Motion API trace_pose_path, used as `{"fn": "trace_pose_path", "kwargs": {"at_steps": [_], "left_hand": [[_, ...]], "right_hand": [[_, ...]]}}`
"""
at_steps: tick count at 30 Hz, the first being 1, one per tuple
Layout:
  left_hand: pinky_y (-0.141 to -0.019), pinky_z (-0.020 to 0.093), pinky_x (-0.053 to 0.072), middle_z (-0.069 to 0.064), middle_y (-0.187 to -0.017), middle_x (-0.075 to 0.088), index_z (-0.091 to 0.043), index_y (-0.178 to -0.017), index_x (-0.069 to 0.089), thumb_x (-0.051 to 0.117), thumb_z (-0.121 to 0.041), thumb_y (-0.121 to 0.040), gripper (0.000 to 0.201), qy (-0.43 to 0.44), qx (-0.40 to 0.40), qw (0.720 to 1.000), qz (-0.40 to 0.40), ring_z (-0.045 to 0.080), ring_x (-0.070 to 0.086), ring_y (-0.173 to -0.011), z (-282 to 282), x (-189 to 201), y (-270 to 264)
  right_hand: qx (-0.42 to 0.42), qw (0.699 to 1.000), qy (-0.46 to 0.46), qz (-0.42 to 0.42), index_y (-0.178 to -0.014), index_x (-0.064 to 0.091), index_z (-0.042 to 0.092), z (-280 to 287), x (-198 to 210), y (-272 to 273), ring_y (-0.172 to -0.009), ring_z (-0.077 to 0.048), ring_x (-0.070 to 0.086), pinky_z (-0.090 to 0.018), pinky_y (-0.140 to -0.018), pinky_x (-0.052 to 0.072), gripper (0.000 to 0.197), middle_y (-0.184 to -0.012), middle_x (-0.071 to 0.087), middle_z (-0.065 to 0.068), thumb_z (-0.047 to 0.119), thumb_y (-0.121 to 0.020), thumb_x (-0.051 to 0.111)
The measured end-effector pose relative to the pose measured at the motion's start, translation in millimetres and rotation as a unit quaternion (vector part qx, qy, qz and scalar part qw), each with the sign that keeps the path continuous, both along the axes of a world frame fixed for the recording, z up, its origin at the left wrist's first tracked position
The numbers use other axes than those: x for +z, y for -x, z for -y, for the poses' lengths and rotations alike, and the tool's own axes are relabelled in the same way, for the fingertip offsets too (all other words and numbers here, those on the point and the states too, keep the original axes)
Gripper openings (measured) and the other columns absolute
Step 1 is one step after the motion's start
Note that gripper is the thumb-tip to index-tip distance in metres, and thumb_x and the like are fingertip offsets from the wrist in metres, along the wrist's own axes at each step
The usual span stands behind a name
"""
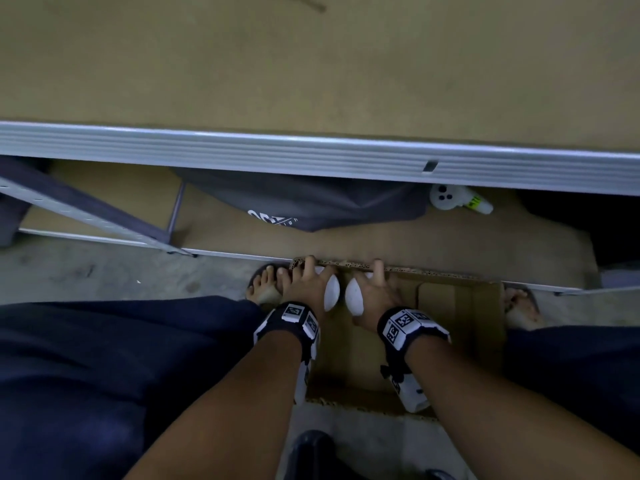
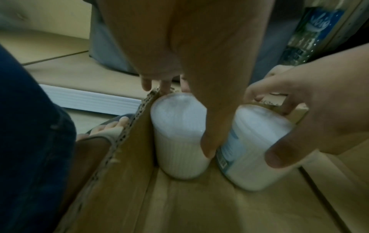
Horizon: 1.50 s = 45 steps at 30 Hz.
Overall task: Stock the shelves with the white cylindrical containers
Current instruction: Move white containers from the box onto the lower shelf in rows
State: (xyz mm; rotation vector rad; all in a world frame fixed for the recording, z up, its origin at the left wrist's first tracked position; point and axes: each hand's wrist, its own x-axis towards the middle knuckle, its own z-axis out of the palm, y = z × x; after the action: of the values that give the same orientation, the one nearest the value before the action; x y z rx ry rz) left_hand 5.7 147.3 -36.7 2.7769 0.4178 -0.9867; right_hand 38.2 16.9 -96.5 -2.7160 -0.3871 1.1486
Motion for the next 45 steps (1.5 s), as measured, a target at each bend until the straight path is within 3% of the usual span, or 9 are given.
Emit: {"fn": "trace_pose_path", "kwargs": {"at_steps": [2,5,10,16,28,32,37,42,45], "left_hand": [[-0.118,0.05,0.01,0.01,-0.148,0.028,-0.03,-0.14,0.032,0.058,-0.036,-0.087,0.06,0.008,0.044,0.999,0.03,0.034,0.024,-0.141,-0.2,-1.8,3.4],[-0.118,0.051,0.012,0.01,-0.148,0.023,-0.032,-0.141,0.026,0.066,-0.04,-0.081,0.072,0.022,0.0,1.0,-0.005,0.037,0.022,-0.141,-2.8,16.0,7.4],[-0.101,0.055,0.04,0.007,-0.134,0.035,-0.035,-0.129,0.032,0.076,-0.034,-0.06,0.082,0.056,-0.009,0.998,-0.004,0.036,0.037,-0.126,-3.2,55.1,2.7],[-0.096,0.048,0.048,0.007,-0.133,0.037,-0.033,-0.133,0.034,0.083,-0.041,-0.049,0.098,0.053,-0.064,0.996,0.027,0.034,0.044,-0.122,-24.7,118.4,-10.5],[-0.094,0.041,0.048,-0.002,-0.118,0.041,-0.038,-0.129,0.038,0.081,-0.038,-0.061,0.081,0.07,-0.202,0.974,0.069,0.021,0.046,-0.111,-6.1,268.3,2.9],[-0.084,0.033,0.05,-0.008,-0.119,0.041,-0.045,-0.13,0.038,0.08,-0.042,-0.061,0.082,0.101,-0.175,0.971,0.125,0.016,0.05,-0.107,-5.6,300.0,14.4],[-0.09,0.031,0.05,-0.015,-0.122,0.045,-0.048,-0.128,0.04,0.078,-0.047,-0.06,0.078,0.136,-0.143,0.951,0.237,0.009,0.049,-0.111,-13.2,330.2,21.6],[-0.083,0.012,0.039,-0.026,-0.128,0.046,-0.043,-0.126,0.047,0.078,-0.046,-0.06,0.073,0.16,-0.107,0.918,0.346,-0.001,0.044,-0.114,-26.7,349.9,24.5],[-0.093,0.016,0.036,-0.025,-0.125,0.053,-0.039,-0.117,0.057,0.078,-0.047,-0.061,0.061,0.167,-0.071,0.889,0.421,0.001,0.047,-0.118,-32.9,352.7,21.7]], "right_hand": [[0.0,1.0,-0.002,-0.013,-0.129,0.038,0.033,2.8,9.4,-0.8,-0.127,-0.039,0.029,-0.042,-0.093,0.048,0.075,-0.145,0.009,-0.003,0.027,-0.066,0.078],[-0.004,1.0,-0.005,-0.011,-0.129,0.04,0.033,7.6,29.4,-3.0,-0.13,-0.038,0.027,-0.045,-0.098,0.046,0.072,-0.147,0.011,-0.003,0.03,-0.067,0.076],[0.019,1.0,-0.003,0.002,-0.14,0.03,0.035,12.7,80.1,-11.6,-0.133,-0.04,0.026,-0.046,-0.103,0.043,0.087,-0.148,0.01,-0.004,0.034,-0.067,0.077],[0.065,0.995,-0.032,0.061,-0.13,0.04,0.035,20.9,161.3,-18.8,-0.122,-0.039,0.038,-0.045,-0.096,0.049,0.085,-0.131,0.022,-0.002,0.038,-0.056,0.081],[0.122,0.976,-0.101,0.149,-0.134,0.035,0.042,49.5,322.6,9.5,-0.115,-0.027,0.035,-0.046,-0.096,0.046,0.083,-0.124,0.029,0.006,0.043,-0.063,0.076],[0.106,0.965,-0.151,0.185,-0.133,0.037,0.047,67.3,355.8,14.6,-0.117,-0.018,0.038,-0.038,-0.097,0.046,0.085,-0.124,0.033,0.015,0.044,-0.056,0.075],[0.09,0.932,-0.23,0.265,-0.123,0.045,0.048,76.4,387.8,10.6,-0.116,-0.011,0.045,-0.03,-0.098,0.045,0.076,-0.12,0.039,0.025,0.048,-0.053,0.074],[0.062,0.901,-0.293,0.312,-0.119,0.053,0.045,71.1,401.2,6.7,-0.108,0.011,0.043,0.005,-0.087,0.032,0.065,-0.122,0.042,0.027,0.042,-0.06,0.08],[0.025,0.876,-0.334,0.347,-0.108,0.065,0.039,62.7,403.2,2.9,-0.109,0.012,0.046,0.013,-0.087,0.023,0.052,-0.12,0.051,0.024,0.04,-0.06,0.082]]}}
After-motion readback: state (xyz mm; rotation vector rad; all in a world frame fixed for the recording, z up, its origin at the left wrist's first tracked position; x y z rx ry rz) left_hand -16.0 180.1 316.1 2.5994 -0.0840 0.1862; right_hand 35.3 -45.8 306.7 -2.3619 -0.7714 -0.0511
